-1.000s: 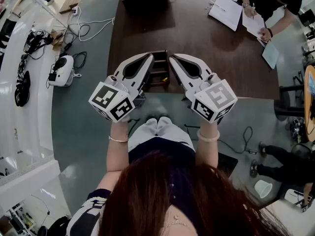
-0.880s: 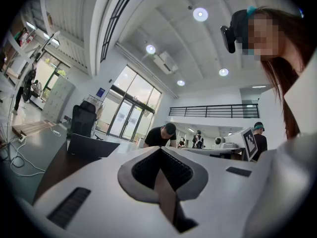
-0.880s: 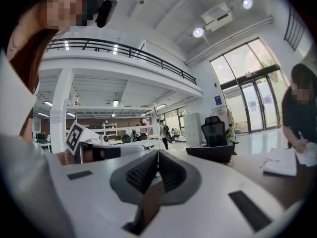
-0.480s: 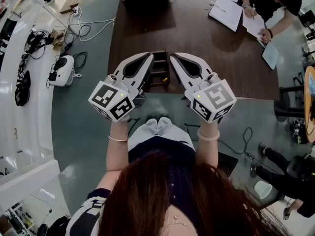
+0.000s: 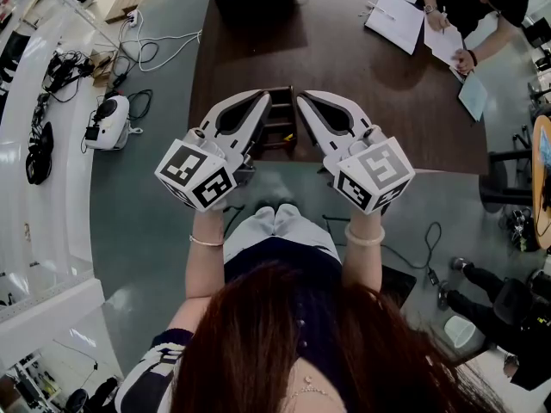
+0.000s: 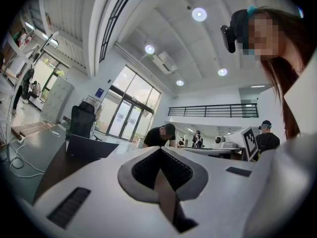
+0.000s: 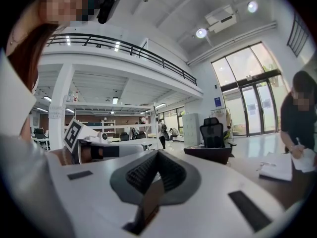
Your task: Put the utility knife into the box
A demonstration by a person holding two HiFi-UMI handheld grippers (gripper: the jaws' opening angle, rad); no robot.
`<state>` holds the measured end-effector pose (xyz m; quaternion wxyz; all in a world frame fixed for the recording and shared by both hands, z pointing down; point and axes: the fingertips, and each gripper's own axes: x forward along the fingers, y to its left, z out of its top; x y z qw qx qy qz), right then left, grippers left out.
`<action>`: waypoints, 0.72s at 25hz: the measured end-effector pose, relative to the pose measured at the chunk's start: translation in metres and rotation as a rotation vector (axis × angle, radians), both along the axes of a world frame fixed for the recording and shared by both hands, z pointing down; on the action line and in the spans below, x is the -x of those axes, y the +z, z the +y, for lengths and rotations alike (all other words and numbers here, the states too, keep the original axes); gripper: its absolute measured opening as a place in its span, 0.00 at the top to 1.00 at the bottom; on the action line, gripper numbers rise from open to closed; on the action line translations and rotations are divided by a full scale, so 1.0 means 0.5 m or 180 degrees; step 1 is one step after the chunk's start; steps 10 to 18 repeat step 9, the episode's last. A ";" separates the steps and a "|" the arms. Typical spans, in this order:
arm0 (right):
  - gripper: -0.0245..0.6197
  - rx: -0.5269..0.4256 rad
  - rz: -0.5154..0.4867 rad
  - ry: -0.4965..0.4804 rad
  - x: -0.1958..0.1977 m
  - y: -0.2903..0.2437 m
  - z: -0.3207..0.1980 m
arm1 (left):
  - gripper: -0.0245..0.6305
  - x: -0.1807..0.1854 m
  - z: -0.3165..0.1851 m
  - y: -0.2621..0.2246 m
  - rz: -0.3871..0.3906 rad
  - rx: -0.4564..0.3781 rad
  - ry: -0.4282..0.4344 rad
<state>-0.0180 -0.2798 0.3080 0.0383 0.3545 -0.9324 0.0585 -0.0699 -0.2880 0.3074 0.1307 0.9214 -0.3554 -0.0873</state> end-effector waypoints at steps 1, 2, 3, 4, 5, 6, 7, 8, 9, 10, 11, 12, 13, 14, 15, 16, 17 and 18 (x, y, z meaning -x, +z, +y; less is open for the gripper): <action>0.94 0.0001 -0.0002 -0.0002 0.000 0.000 -0.001 | 0.96 -0.001 -0.001 0.000 0.0002 -0.0003 0.0004; 0.94 0.0002 -0.0005 -0.0004 0.000 0.000 -0.001 | 0.96 -0.002 -0.001 0.000 0.0002 -0.0005 0.0007; 0.94 0.0000 -0.0009 -0.0005 0.000 0.000 -0.001 | 0.96 -0.002 -0.001 0.000 0.0000 -0.0006 0.0008; 0.94 -0.0002 -0.0012 -0.0006 0.000 0.000 0.000 | 0.96 -0.002 0.000 0.000 -0.0006 -0.0005 0.0009; 0.94 -0.0004 -0.0016 -0.0006 0.001 0.000 0.001 | 0.96 -0.001 0.001 0.000 -0.0013 0.0002 0.0007; 0.94 -0.0007 -0.0017 -0.0007 0.001 0.000 0.002 | 0.96 -0.001 0.002 0.000 -0.0020 0.0011 0.0005; 0.94 -0.0008 -0.0017 -0.0007 0.002 0.000 0.003 | 0.96 -0.001 0.003 -0.001 -0.0021 0.0015 0.0004; 0.94 -0.0010 -0.0015 -0.0008 0.002 -0.001 0.005 | 0.96 0.000 0.004 -0.001 -0.0019 0.0013 0.0004; 0.94 -0.0011 -0.0013 -0.0009 0.003 -0.001 0.006 | 0.96 0.000 0.006 -0.001 -0.0014 0.0010 0.0005; 0.94 -0.0011 -0.0013 -0.0009 0.003 -0.001 0.006 | 0.96 0.000 0.006 -0.001 -0.0014 0.0010 0.0005; 0.94 -0.0011 -0.0013 -0.0009 0.003 -0.001 0.006 | 0.96 0.000 0.006 -0.001 -0.0014 0.0010 0.0005; 0.94 -0.0011 -0.0013 -0.0009 0.003 -0.001 0.006 | 0.96 0.000 0.006 -0.001 -0.0014 0.0010 0.0005; 0.94 -0.0011 -0.0013 -0.0009 0.003 -0.001 0.006 | 0.96 0.000 0.006 -0.001 -0.0014 0.0010 0.0005; 0.94 -0.0011 -0.0013 -0.0009 0.003 -0.001 0.006 | 0.96 0.000 0.006 -0.001 -0.0014 0.0010 0.0005; 0.94 -0.0011 -0.0013 -0.0009 0.003 -0.001 0.006 | 0.96 0.000 0.006 -0.001 -0.0014 0.0010 0.0005; 0.94 -0.0011 -0.0013 -0.0009 0.003 -0.001 0.006 | 0.96 0.000 0.006 -0.001 -0.0014 0.0010 0.0005; 0.94 -0.0011 -0.0013 -0.0009 0.003 -0.001 0.006 | 0.96 0.000 0.006 -0.001 -0.0014 0.0010 0.0005; 0.94 -0.0011 -0.0013 -0.0009 0.003 -0.001 0.006 | 0.96 0.000 0.006 -0.001 -0.0014 0.0010 0.0005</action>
